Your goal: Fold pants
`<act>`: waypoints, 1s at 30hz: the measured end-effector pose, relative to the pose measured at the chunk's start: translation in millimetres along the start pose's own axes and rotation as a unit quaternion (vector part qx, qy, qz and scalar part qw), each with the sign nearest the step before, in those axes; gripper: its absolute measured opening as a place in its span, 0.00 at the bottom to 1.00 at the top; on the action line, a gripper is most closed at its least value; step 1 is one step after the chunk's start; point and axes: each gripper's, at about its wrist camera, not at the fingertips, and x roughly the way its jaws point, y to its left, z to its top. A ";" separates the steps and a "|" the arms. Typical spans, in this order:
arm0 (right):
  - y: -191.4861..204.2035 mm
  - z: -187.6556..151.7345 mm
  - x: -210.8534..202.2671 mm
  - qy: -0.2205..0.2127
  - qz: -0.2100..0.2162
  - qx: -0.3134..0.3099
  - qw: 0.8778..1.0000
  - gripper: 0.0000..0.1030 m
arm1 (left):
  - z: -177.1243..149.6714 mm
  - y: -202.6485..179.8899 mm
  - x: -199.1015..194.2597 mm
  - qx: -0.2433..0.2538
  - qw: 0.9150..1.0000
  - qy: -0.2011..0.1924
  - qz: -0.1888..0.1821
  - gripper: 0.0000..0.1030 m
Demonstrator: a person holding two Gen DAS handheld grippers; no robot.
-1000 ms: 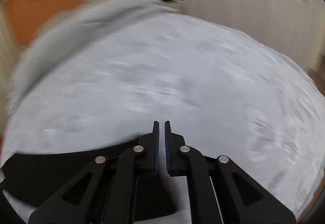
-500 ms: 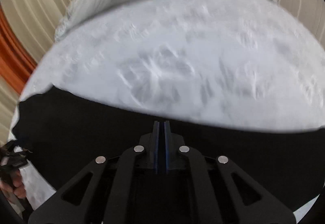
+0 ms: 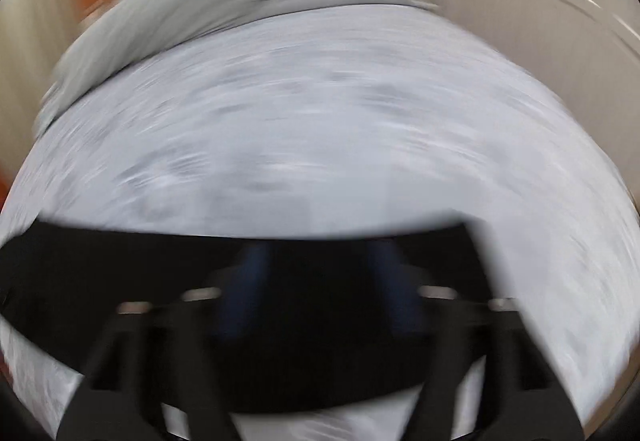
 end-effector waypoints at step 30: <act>129.3 10.7 -97.1 -0.081 0.283 0.000 0.956 0.15 | 6.5 42.5 -41.4 -0.049 0.998 -0.041 -0.022 0.84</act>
